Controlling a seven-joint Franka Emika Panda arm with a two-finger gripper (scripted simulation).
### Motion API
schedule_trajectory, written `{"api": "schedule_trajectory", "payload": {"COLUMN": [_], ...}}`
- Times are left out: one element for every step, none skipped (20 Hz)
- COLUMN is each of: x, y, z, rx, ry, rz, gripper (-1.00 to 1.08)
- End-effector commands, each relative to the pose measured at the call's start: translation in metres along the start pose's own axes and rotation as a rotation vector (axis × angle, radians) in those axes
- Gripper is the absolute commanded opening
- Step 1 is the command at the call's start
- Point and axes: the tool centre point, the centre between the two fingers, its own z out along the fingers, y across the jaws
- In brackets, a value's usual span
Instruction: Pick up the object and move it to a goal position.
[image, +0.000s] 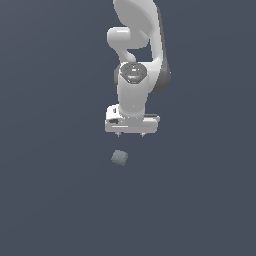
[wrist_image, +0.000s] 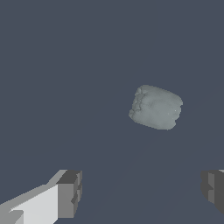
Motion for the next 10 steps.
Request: {"api": "schedule_trajectory", "payload": {"x": [0.0,0.0,0.0,0.0,0.001,0.001,0.001,0.001,0.001,0.001], "y": [0.0,0.0,-0.001,-0.002,-0.004,-0.007,-0.009,-0.012,-0.013,-0.015], "z": [0.0,0.0,-0.001,-0.001,-0.003,-0.004,-0.006,-0.007,-0.009,-0.009], "rx": [0.0,0.0,0.002,0.004,0.006,0.01,0.013,0.016,0.018,0.02], "ry": [0.0,0.0,0.0,0.0,0.0,0.0,0.0,0.0,0.0,0.0], "rz": [0.0,-0.001,-0.003,-0.006,-0.011,-0.017,-0.024,-0.031,-0.036,-0.04], "gripper": [1.0,1.0,1.0,1.0,1.0,1.0,1.0,1.0,1.0,1.0]}}
